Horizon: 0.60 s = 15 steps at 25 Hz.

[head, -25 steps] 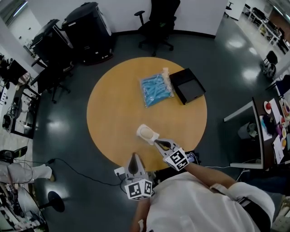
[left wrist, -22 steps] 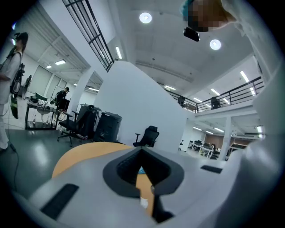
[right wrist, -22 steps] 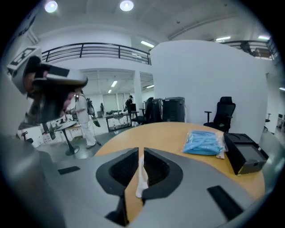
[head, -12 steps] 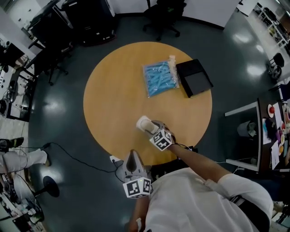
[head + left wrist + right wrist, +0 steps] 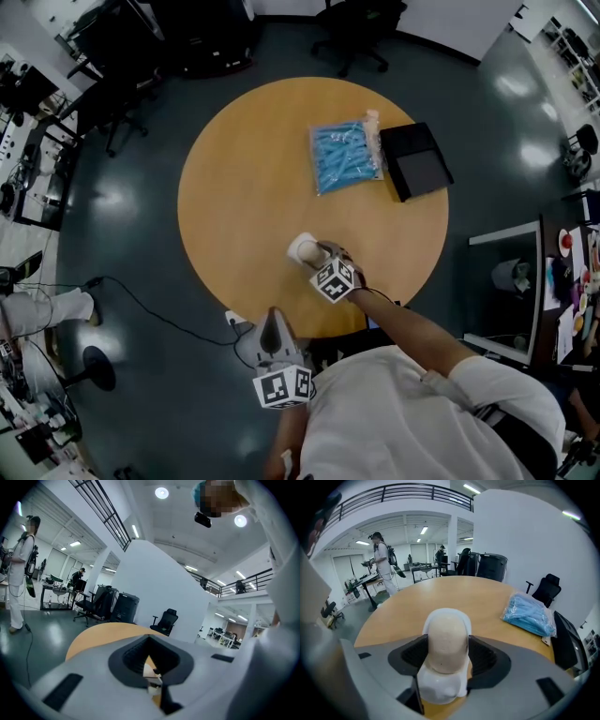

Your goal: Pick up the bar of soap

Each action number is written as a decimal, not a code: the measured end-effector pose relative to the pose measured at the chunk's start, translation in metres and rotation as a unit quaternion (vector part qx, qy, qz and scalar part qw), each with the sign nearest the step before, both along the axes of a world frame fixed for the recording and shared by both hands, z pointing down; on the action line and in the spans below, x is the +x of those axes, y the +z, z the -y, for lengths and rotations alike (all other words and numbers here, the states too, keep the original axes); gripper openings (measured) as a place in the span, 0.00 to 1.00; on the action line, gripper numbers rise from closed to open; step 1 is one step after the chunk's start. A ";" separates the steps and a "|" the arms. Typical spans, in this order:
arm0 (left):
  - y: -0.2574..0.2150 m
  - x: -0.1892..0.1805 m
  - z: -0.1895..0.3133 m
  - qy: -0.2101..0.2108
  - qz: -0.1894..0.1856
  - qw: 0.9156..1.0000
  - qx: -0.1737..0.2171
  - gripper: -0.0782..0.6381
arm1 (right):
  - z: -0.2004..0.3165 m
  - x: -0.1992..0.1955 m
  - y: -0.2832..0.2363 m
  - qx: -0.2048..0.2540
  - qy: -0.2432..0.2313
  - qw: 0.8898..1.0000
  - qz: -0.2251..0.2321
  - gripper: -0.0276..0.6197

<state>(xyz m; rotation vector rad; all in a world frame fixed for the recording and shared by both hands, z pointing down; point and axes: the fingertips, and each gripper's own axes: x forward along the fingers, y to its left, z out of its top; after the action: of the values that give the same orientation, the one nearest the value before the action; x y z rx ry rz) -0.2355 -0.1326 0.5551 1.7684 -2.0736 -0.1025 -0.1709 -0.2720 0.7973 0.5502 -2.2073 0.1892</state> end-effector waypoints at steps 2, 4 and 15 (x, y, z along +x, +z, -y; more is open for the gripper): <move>0.001 -0.003 -0.001 0.000 -0.001 1.000 -0.001 0.11 | 0.001 -0.003 0.000 0.005 0.000 1.000 -0.006 0.45; 0.001 -0.005 -0.002 -0.003 -0.004 1.000 -0.002 0.11 | 0.002 -0.004 -0.001 0.010 0.002 1.000 -0.009 0.45; -0.026 -0.002 0.011 0.020 0.018 0.999 0.038 0.11 | -0.018 0.035 -0.240 0.150 0.037 0.954 0.257 0.45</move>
<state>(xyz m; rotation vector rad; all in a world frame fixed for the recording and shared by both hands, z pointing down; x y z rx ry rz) -0.2370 -0.1438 0.5295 1.8675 -2.0844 -0.1407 -0.1358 -0.2541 0.5574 0.8239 -2.7491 0.0326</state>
